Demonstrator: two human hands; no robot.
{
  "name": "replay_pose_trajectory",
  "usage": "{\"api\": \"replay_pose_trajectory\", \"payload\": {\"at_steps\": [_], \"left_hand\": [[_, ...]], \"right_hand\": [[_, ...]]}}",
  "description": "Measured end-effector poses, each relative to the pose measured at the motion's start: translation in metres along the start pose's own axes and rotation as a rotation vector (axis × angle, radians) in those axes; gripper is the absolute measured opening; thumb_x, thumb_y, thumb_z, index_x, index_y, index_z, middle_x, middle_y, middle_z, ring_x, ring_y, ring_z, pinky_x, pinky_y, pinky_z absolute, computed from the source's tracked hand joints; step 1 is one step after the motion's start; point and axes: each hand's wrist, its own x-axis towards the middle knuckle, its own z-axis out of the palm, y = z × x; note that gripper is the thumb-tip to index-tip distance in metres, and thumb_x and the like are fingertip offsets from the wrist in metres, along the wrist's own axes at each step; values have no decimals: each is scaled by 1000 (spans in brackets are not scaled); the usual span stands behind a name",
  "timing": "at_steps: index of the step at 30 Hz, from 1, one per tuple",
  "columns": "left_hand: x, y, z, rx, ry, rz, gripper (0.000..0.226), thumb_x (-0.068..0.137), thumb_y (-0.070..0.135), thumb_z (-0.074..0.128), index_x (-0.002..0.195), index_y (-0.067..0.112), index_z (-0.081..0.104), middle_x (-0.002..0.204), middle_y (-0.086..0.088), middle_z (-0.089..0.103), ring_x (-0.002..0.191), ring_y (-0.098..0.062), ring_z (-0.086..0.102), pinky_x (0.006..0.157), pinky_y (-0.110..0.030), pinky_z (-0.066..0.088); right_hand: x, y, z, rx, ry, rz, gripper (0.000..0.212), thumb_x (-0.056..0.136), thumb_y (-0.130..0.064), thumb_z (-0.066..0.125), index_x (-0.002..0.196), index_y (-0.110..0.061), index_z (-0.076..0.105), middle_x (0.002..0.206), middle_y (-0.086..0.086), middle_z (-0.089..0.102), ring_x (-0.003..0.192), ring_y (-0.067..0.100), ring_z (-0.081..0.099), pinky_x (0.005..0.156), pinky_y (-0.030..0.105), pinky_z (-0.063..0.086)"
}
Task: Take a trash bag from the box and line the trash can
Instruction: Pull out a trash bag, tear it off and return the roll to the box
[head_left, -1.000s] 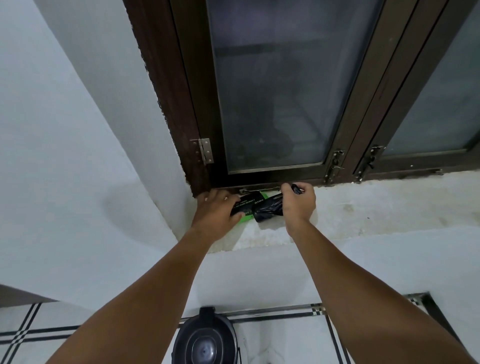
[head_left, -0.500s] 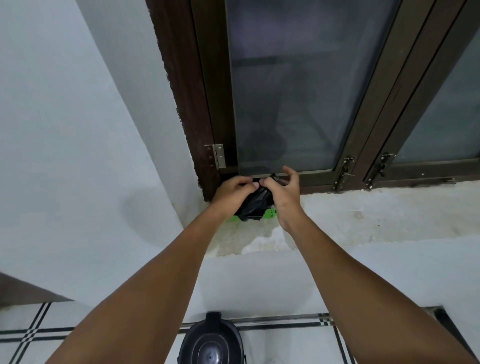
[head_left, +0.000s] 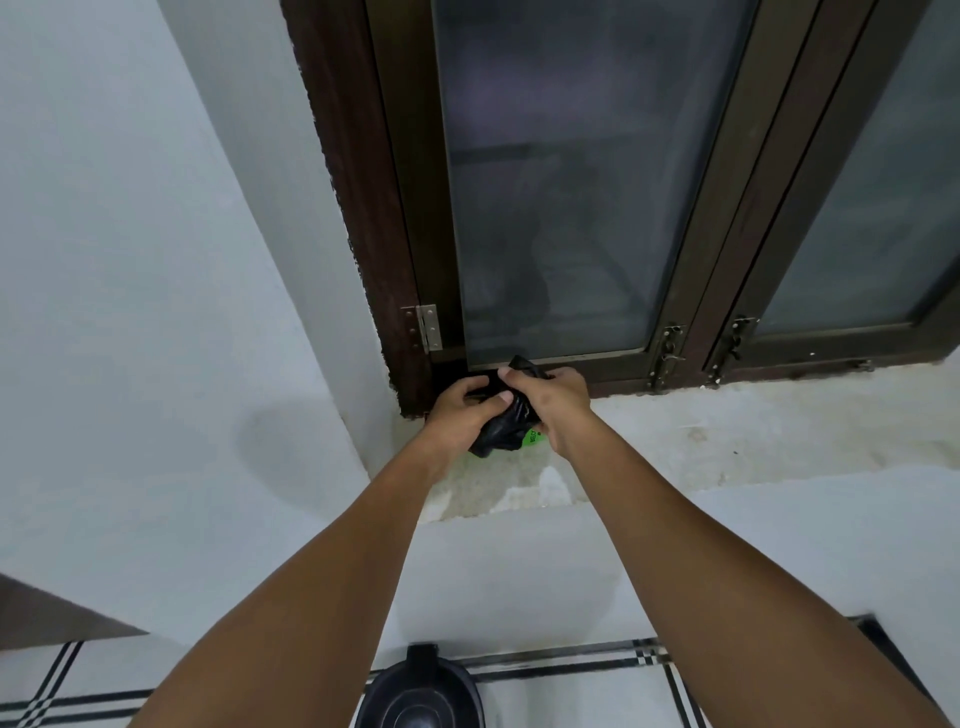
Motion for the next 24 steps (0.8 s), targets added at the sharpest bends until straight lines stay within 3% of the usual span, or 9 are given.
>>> {"api": "replay_pose_trajectory", "payload": {"at_steps": [5,7,10,12,15,18,21,24], "left_hand": [[-6,2,-5,-186,-102,-102,28,90,26,68,115,14,72,110,-11,77,98,-30,71,69,-36,53],[-9,4,-10,-294,-176,-198,37,88,31,57,117,11,69,109,-15,72,94,-30,66,70,-35,51],[-11,5,-15,-440,-256,-271,45,88,25,46,126,8,63,115,-16,69,107,-35,64,84,-45,54],[-12,2,-18,-443,-279,-277,44,90,19,49,130,6,61,118,-16,69,108,-32,65,89,-44,54],[-14,-1,-21,-393,-291,-255,39,91,17,62,129,8,63,120,-14,71,103,-28,68,84,-38,55],[-16,-1,-23,-365,-276,-243,36,91,24,70,125,13,68,120,-10,74,101,-24,71,75,-30,53],[-14,-2,-23,-367,-246,-232,43,88,25,75,128,12,68,122,-11,74,105,-25,72,79,-35,55],[-8,-2,-17,-298,-44,-173,52,84,33,82,128,11,66,113,-13,77,98,-27,75,72,-35,59]], "right_hand": [[-10,-8,-1,10,-142,122,57,78,-34,90,118,-3,63,112,15,73,101,32,72,86,47,62],[-11,-7,-2,17,-184,110,48,83,-29,86,117,-3,65,115,17,74,103,33,72,92,50,61],[-12,-5,-3,-18,-199,48,31,89,-25,81,112,-7,71,110,15,77,102,32,74,99,50,57],[-11,-4,-4,-16,-205,15,28,93,-24,76,115,-8,70,111,14,77,104,31,73,100,50,57],[-9,-3,-7,35,-213,-3,24,99,-21,69,119,-9,66,115,14,75,107,31,72,98,47,57],[-7,-3,-7,56,-201,-4,26,100,-21,68,123,-9,65,116,13,75,106,30,73,99,49,57],[-10,-5,-8,57,-261,25,30,95,-18,73,122,-9,64,115,14,76,106,31,73,99,51,57],[-13,-6,-12,-7,-364,80,40,88,-10,73,125,-9,60,119,16,72,111,31,70,94,48,60]]}}
